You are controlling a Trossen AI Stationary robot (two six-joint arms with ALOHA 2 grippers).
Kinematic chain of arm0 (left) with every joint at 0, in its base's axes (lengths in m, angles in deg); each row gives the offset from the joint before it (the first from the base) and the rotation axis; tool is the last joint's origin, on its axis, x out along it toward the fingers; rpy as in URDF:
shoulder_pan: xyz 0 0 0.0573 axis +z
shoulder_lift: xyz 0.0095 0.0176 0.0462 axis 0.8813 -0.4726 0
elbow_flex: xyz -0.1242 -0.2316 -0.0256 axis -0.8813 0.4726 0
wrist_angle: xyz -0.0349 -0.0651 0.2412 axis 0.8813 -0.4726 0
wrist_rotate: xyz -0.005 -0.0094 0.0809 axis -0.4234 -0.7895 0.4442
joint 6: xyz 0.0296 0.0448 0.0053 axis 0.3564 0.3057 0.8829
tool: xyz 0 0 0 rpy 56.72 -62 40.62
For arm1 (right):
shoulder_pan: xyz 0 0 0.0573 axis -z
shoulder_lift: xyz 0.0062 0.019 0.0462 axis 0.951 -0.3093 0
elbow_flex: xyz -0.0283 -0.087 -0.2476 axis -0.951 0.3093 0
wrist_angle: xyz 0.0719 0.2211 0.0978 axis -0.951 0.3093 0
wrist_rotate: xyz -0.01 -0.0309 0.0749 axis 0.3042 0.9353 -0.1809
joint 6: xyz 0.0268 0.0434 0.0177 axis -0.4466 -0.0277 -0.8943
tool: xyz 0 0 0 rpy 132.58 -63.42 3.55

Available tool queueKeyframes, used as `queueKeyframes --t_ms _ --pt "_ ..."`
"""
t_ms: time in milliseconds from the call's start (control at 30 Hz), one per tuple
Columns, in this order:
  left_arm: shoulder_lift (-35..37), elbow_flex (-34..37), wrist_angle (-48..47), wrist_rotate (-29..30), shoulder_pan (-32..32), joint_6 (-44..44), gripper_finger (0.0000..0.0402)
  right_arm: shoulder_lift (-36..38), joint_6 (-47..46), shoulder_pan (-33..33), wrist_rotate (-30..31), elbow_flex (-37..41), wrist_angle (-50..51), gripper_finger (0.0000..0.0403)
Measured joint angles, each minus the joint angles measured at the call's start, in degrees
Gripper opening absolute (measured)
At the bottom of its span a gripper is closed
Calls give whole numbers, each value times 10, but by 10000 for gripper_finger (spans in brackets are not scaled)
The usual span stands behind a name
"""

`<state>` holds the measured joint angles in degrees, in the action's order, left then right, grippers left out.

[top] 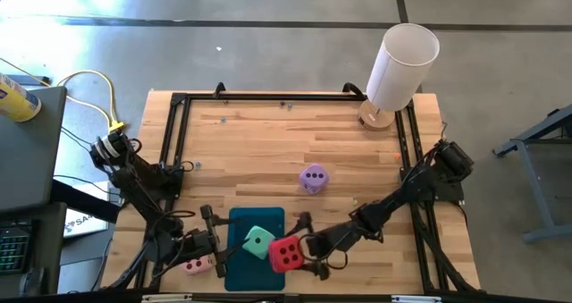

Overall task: Pick & Place Dice
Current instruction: Put the big red die into the blue bin

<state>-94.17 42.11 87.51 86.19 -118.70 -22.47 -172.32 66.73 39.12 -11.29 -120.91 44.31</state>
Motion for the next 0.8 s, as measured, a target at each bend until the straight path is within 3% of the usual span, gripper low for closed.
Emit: queueKeyframes --t_ms 300,533,700,800 --pt "0 0 0 1 -24 -7 246 -55 0 -5 -67 -75 9 398" --pt "0 0 0 -8 -35 -48 246 -122 -1 5 -126 -184 114 398" --pt "0 0 0 -52 -44 -68 246 -130 -3 19 -136 -205 127 398" --pt "0 0 -2 -122 -45 -68 246 -131 -4 27 -132 -205 133 398"
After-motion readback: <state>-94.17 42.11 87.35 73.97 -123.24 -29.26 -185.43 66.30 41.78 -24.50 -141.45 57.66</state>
